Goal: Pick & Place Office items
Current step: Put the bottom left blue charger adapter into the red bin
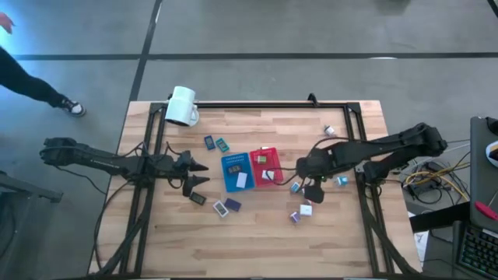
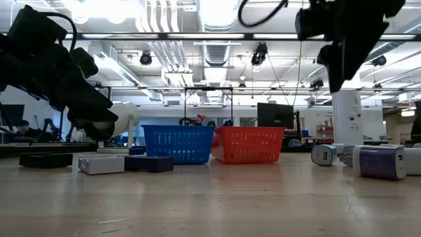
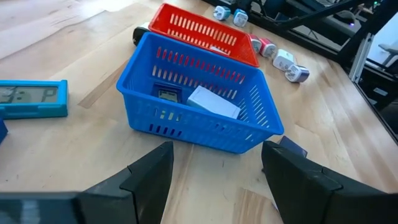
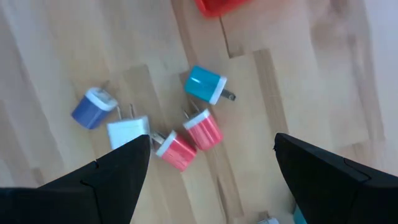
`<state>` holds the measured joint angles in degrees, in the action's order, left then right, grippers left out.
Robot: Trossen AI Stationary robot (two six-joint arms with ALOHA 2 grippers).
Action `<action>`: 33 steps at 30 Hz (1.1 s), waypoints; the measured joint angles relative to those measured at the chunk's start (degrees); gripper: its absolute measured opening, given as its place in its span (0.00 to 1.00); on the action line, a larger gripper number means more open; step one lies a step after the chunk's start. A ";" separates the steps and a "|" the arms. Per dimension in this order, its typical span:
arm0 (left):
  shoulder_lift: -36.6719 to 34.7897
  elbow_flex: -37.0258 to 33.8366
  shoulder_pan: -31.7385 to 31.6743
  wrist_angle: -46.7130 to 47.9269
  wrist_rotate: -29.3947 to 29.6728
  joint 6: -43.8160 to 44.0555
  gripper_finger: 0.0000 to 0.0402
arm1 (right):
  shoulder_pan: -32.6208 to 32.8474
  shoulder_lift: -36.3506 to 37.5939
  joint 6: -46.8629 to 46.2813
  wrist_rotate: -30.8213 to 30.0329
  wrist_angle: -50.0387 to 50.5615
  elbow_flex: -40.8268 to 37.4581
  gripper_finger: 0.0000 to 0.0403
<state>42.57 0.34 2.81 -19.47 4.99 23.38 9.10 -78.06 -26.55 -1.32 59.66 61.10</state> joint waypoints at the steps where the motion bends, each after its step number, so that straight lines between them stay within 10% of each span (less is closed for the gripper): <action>1: 0.00 0.00 0.00 0.02 -0.04 -0.05 0.62 | 0.00 -0.61 0.00 0.08 0.06 -0.19 0.83; 33: -0.01 -0.02 0.00 1.67 -2.22 -0.58 0.62 | -0.04 -15.91 0.44 0.24 -8.94 -2.23 0.83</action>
<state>42.56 0.32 2.81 -17.81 2.77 22.80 9.06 -93.96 -26.11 -1.08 50.72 58.87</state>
